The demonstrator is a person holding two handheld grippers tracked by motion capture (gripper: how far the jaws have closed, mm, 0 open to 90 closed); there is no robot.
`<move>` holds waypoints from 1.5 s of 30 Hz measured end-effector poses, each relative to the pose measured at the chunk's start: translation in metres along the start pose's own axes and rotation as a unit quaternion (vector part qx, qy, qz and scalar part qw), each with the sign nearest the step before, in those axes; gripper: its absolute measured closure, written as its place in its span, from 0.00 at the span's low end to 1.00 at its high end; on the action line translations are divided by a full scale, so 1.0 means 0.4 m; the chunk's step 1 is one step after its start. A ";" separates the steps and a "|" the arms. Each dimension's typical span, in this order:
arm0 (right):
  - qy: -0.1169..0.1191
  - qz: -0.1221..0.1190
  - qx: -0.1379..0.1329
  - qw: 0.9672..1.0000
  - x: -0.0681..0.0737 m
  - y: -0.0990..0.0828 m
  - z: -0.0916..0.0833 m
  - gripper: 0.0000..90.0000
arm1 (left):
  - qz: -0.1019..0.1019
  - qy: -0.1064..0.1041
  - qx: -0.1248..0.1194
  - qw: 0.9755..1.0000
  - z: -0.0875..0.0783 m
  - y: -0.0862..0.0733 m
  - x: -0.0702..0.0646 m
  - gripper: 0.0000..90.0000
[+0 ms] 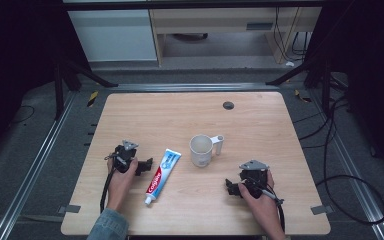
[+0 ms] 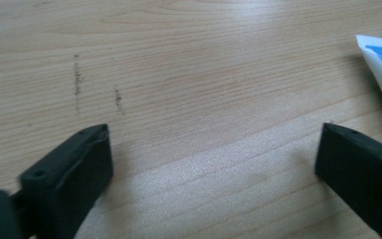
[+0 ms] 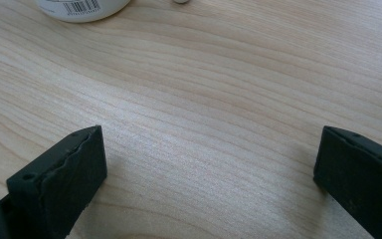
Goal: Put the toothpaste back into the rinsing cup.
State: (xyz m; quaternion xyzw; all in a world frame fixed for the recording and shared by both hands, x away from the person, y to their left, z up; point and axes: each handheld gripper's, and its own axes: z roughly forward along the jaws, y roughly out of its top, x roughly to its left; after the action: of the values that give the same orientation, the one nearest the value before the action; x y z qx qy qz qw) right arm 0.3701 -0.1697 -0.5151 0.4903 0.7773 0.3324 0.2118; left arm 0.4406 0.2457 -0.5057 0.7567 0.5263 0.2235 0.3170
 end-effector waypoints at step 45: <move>0.006 -0.006 -0.001 1.000 -0.003 -0.003 -0.002 0.00 | 0.085 -0.062 0.117 0.988 -0.153 0.134 -0.136 0.12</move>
State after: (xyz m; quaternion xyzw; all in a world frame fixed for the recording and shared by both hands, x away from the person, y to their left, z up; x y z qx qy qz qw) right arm 0.3695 -0.1714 -0.5154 0.4836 0.7812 0.3347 0.2094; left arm 0.4157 0.1963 -0.4247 0.8427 0.4622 0.1394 0.2385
